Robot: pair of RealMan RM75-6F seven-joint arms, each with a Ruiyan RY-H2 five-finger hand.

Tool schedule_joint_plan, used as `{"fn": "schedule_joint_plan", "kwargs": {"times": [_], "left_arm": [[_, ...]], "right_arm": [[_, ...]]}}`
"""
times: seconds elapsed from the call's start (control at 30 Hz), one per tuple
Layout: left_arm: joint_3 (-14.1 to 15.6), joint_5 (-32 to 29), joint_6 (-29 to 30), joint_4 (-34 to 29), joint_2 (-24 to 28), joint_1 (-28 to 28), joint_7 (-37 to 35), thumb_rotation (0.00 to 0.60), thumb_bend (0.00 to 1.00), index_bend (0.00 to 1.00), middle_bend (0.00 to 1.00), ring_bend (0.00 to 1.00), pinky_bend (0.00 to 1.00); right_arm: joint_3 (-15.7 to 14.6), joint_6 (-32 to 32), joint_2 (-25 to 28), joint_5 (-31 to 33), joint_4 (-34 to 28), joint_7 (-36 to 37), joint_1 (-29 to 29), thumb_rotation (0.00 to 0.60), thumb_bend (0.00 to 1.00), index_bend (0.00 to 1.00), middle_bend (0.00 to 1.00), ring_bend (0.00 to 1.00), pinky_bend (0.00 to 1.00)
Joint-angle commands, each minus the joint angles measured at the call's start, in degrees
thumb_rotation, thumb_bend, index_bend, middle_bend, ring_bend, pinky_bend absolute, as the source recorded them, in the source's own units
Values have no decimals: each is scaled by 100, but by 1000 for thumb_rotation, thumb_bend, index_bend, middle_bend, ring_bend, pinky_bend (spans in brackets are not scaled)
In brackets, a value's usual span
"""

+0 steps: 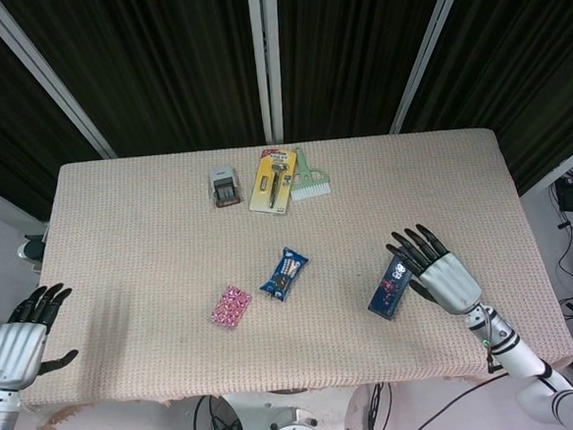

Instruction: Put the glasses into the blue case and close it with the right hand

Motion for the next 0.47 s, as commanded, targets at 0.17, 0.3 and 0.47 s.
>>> {"fn": "schedule_joint_plan", "kwargs": {"times": [0.17,0.3,0.47], "left_arm": [[-29,41,77,-127,68,0,77,600,0,106,85,68,194],[-73,41,111,-190,121,-17,121,600,0,106,85,68,194],[-110,45,119,-260,189,-46,175,600,0,106,85,68,194]], "right_arm": [[360,-59,1704,1150,-2300,-439,-850,600,177,0,0,0,0],[379,-393,2371,1771,-3206,-870,-1205,600,176,0,0,0,0],[403,-706,2653,2232,-3604,-998,-1460,600,176,0,0,0,0]]}}
